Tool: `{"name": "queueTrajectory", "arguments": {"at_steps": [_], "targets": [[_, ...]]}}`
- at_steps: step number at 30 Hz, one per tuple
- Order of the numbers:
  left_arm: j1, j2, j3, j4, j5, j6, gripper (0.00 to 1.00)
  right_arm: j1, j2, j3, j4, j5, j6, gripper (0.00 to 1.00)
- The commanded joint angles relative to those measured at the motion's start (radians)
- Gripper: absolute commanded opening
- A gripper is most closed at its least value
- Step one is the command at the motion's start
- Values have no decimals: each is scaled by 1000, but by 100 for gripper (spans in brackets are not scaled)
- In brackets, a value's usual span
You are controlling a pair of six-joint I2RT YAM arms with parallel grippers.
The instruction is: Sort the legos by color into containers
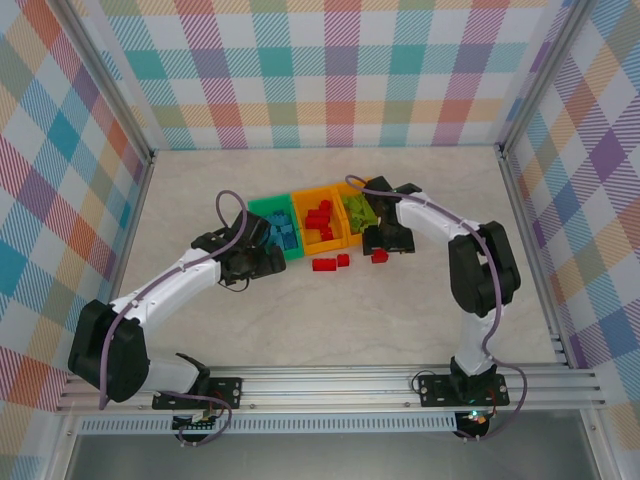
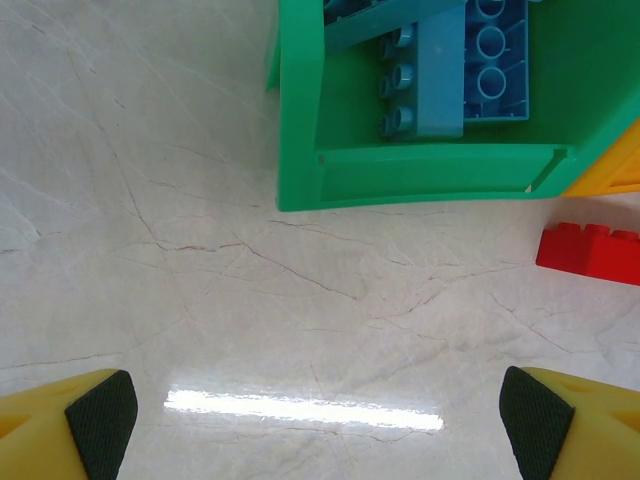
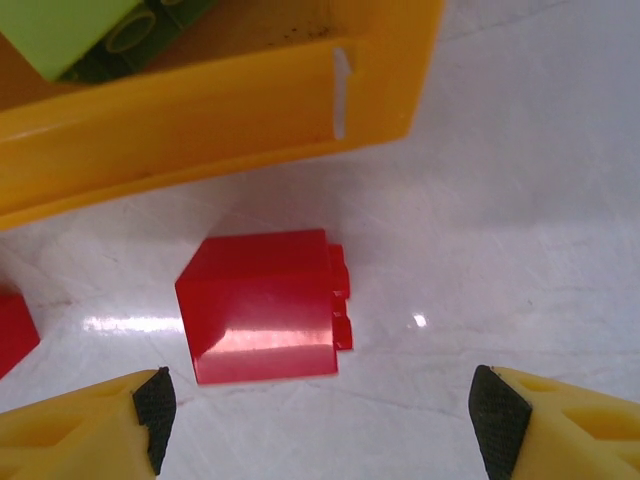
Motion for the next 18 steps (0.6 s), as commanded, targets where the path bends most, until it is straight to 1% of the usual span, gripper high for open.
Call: {"name": "queueTrajectory", "arguments": {"at_steps": [1,4,6,7,11,13,14,18], "targets": [[-4,5,15,-2,-29,-11,96,1,56,49,19,-27,-24,79],[-4,6,15,-7,-34,-13,96,1,97,72,17,-33,-25,78],[-4,8,15,-8,-37,-11,96,1,115,84,15,-36,-25,74],[-4,8,15,-10,-38,-12,96,1,122,89,15,-39,-24,71],[-4,10,19,-10,-46,-13,96,1,116,80,11,-37,-18,49],[-4,14,21,-10,-48,-12,97,1,103,66,5,-34,-8,41],[-4,16,22,-10,-48,-10,97,3,90,60,-2,-35,-2,38],[-4,30,34,-11,-52,-2,97,20,30,35,-22,-36,19,36]]}}
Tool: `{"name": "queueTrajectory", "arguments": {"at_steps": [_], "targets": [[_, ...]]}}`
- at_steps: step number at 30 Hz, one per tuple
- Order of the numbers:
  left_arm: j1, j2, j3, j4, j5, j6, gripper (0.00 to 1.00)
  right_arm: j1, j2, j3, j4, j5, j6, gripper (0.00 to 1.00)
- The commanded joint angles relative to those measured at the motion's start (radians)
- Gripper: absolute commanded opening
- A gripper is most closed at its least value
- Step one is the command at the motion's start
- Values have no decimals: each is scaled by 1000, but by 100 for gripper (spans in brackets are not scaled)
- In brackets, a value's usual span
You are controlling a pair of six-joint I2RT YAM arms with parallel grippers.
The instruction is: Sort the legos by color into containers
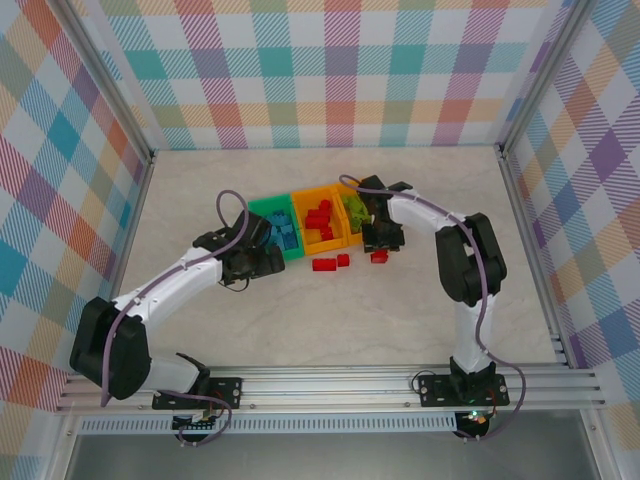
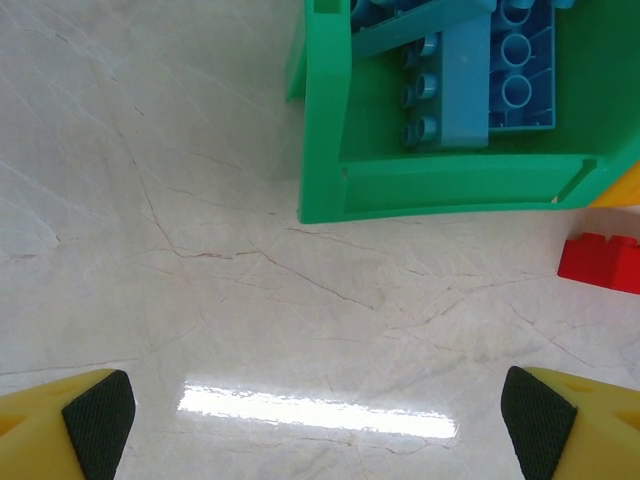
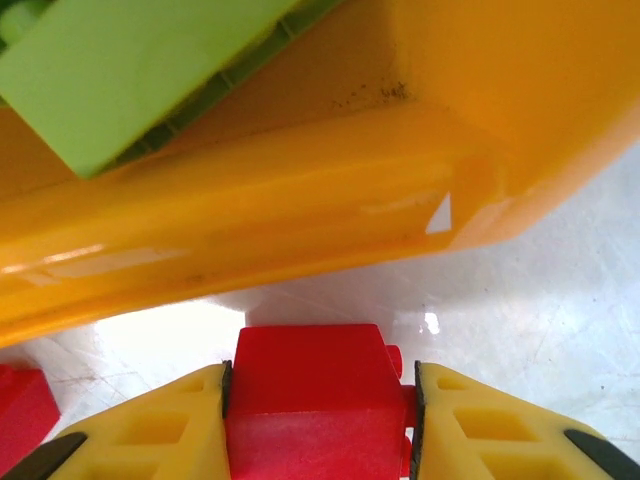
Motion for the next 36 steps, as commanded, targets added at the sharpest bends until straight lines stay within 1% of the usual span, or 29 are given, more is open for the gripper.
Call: {"name": "queueTrajectory", "arguments": {"at_steps": [1,5,8,11,17,21,26,28,30,31,33,34,36], "targets": [[-4,15,32,-5,-21,-2,97,19,-67,-23,-56,-6,31,35],[-4,38,46,1,-7,6,97,44,-110,14,-91,-13,50,34],[-4,52,53,5,2,5,97,67,-116,115,-131,-31,51,34],[-4,59,53,10,7,3,97,76,-90,230,-140,-73,61,35],[-5,56,41,14,22,-3,97,89,48,474,-150,-175,88,36],[-20,66,41,23,37,-12,97,102,180,647,-195,-205,113,37],[-47,84,53,22,28,-24,97,107,289,785,-230,-214,152,40],[-53,87,52,22,28,-29,97,107,316,813,-231,-219,165,46],[-55,88,53,18,26,-28,97,107,323,819,-219,-232,174,50],[-56,87,56,15,24,-27,97,109,321,817,-211,-234,177,55],[-56,85,55,9,18,-25,97,115,304,801,-198,-232,177,75],[-56,84,55,9,17,-23,97,118,294,791,-195,-232,177,80],[-56,85,55,7,19,-22,97,127,260,749,-184,-224,175,83]]}}
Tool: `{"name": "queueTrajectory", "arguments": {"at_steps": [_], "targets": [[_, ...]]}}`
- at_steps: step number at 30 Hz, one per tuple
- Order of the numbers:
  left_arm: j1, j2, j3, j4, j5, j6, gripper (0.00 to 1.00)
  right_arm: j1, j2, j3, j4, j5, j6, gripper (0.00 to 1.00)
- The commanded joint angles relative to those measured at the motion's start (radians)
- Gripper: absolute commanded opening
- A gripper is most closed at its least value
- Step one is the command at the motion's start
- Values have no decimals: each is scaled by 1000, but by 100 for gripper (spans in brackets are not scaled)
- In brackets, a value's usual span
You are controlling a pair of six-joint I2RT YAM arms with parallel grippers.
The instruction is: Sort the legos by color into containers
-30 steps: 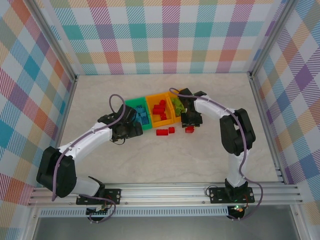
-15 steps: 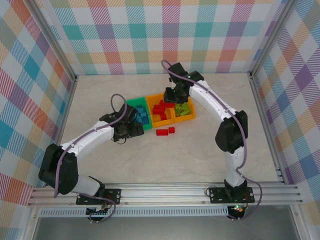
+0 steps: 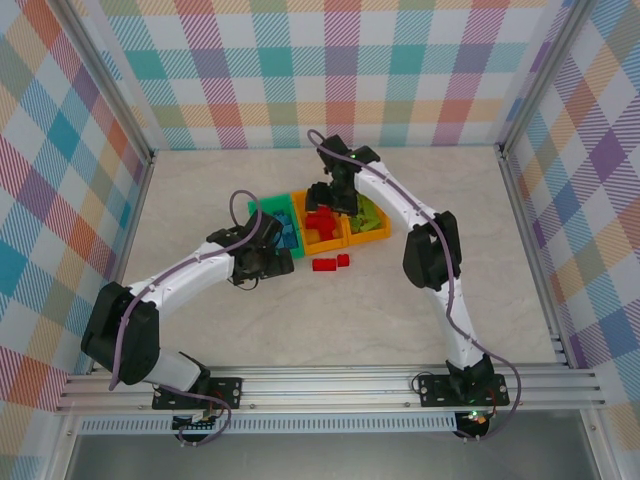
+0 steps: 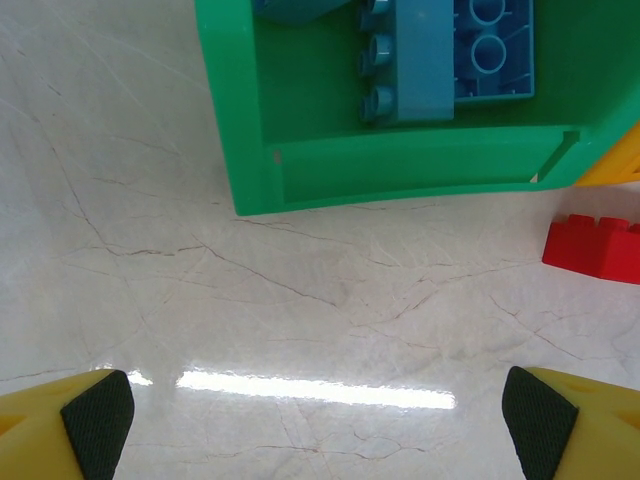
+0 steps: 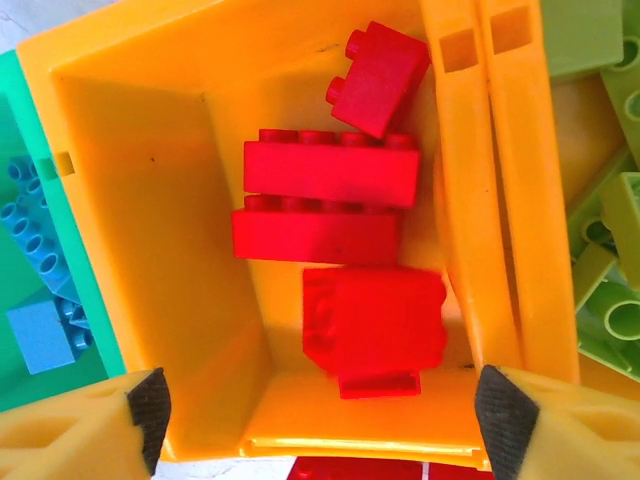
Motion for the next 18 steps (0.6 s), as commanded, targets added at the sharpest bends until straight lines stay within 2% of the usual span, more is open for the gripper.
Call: {"name": "queueTrajectory", "arguments": {"at_steps": [1,4,11,18], "targets": [[-10,2,27,-15,-5,-6,97,23,-95,-49,5,-5,9,84],[-11,4,25,-12,-3,-6,97,41,-193,-188,48,34,2,85],[-12,10,15,-2,4,-5,97,56,-439,-607,131,157,-13,77],[-14,24,30,-1,12,5,97,55,-448,-750,167,146,-11,69]]}}
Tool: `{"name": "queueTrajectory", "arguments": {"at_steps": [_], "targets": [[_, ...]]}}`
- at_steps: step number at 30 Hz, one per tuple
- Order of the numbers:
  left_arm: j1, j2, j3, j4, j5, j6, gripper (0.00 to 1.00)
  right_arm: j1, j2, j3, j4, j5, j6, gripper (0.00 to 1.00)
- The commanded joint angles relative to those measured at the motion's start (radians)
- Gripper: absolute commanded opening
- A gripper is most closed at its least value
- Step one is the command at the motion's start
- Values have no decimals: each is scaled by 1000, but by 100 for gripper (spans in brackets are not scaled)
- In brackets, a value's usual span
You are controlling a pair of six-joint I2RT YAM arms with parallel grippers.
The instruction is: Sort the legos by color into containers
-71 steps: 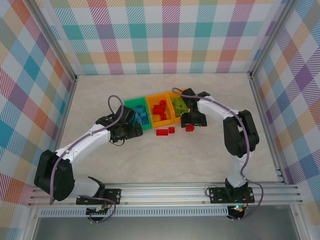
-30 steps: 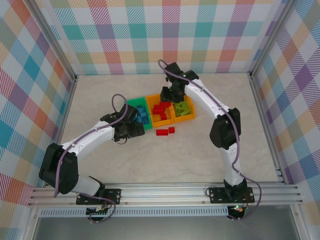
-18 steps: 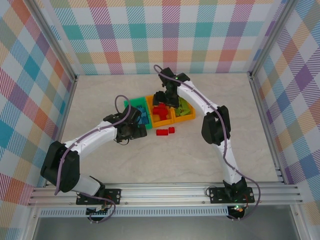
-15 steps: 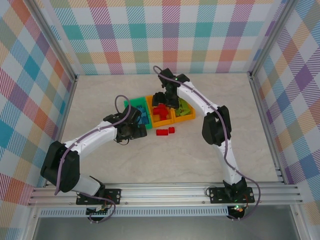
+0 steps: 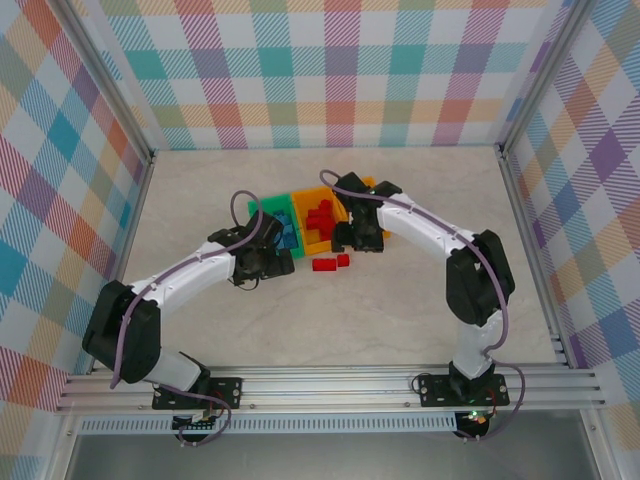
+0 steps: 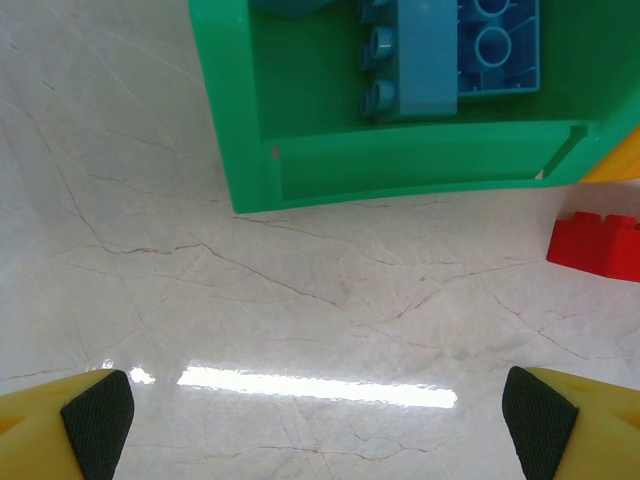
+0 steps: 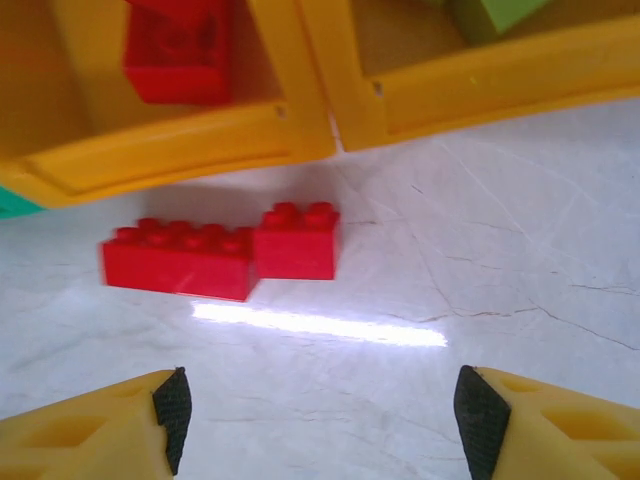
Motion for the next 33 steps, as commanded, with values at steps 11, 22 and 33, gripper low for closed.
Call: {"name": "queueTrajectory", "arguments": {"at_steps": [11,22,33], "targets": [[-15,-20,20,-28,-14,2,97,-3,120,20,72,-7,-2,69],[-15,-14,26,-30,-15,-7,97,-2,156,25,93,-19,6,69],[-15,-13,31,-37,-20,-6,97,-2,176,23,58,6,9,54]]}}
